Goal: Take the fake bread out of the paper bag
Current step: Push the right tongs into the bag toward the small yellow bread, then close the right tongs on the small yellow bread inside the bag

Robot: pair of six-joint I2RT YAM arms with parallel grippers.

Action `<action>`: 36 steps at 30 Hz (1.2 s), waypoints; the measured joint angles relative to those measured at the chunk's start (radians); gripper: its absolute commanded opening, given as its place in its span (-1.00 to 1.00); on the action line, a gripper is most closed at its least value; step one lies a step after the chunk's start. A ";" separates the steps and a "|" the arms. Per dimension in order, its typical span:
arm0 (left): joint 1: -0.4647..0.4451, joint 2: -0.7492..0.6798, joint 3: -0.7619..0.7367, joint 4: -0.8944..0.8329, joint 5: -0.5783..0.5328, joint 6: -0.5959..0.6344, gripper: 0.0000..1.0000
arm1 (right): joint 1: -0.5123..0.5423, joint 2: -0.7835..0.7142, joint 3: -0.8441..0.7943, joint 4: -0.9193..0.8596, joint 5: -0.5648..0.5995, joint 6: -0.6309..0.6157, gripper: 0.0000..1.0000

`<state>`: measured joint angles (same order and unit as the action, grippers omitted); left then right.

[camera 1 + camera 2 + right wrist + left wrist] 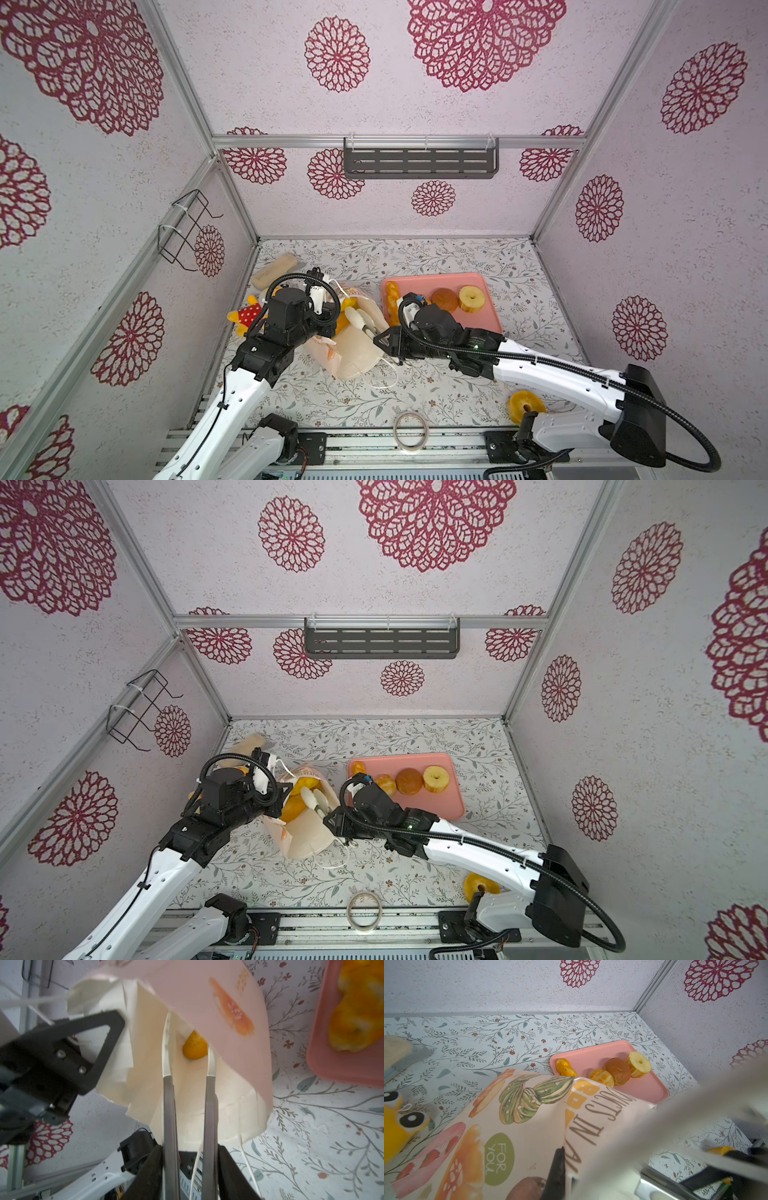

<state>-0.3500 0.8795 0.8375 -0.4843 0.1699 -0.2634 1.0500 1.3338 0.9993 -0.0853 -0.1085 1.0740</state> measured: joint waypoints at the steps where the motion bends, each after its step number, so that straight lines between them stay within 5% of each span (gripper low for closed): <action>1: -0.001 0.003 0.000 0.001 -0.002 -0.002 -1.00 | -0.009 0.016 -0.008 0.032 0.000 0.021 -0.12; 16: -0.013 0.005 -0.020 0.046 -0.037 -0.026 -1.00 | -0.035 0.201 -0.045 0.323 -0.064 0.222 -0.03; 36: -0.056 0.012 -0.020 0.046 -0.072 -0.029 -1.00 | -0.054 0.357 0.002 0.507 0.008 0.428 -0.10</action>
<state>-0.4065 0.8917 0.8177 -0.4385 0.0975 -0.2928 0.9958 1.6905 1.0012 0.4221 -0.1009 1.5017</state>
